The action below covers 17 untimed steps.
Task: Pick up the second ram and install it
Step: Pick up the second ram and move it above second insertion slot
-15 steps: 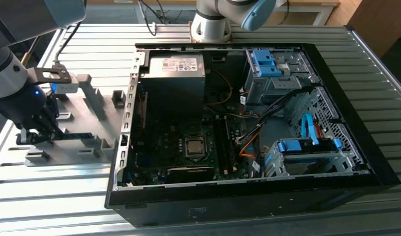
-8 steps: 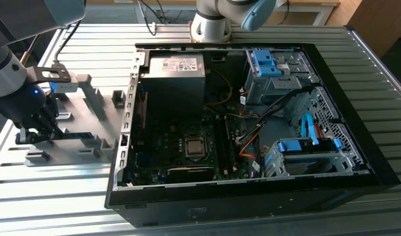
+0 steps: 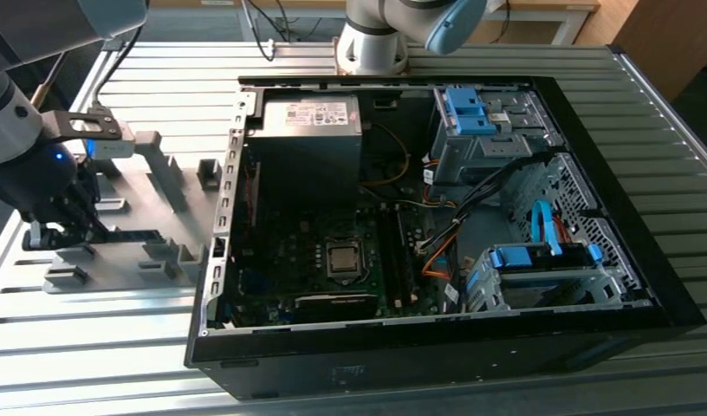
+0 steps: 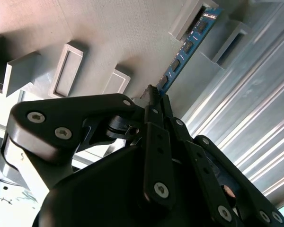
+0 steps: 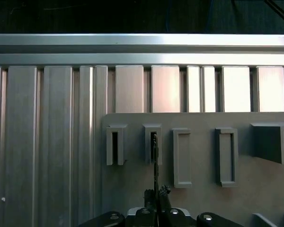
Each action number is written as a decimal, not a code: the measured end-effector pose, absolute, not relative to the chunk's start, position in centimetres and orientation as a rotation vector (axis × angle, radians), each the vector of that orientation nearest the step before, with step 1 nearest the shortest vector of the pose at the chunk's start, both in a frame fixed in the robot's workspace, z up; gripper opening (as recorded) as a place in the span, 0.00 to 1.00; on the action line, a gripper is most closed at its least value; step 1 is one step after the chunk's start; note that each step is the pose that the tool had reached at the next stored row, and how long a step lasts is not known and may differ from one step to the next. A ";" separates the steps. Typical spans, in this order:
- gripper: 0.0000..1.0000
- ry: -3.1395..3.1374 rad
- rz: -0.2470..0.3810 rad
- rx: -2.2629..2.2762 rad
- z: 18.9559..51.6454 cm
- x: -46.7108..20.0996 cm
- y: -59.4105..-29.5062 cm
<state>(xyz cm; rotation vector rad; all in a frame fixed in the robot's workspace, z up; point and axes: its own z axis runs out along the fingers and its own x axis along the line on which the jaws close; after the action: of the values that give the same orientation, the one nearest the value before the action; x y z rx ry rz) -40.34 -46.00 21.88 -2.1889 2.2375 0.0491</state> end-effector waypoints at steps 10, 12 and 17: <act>0.14 2.237 0.049 -2.189 23.2 -40.3 -46.0; 0.14 2.238 0.049 -2.189 23.4 -40.3 -46.0; 0.14 2.237 0.049 -2.189 24.0 -40.3 -46.0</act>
<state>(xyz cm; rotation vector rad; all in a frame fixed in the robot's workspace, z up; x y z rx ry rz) -40.34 -46.00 23.97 -2.1889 2.2375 0.0491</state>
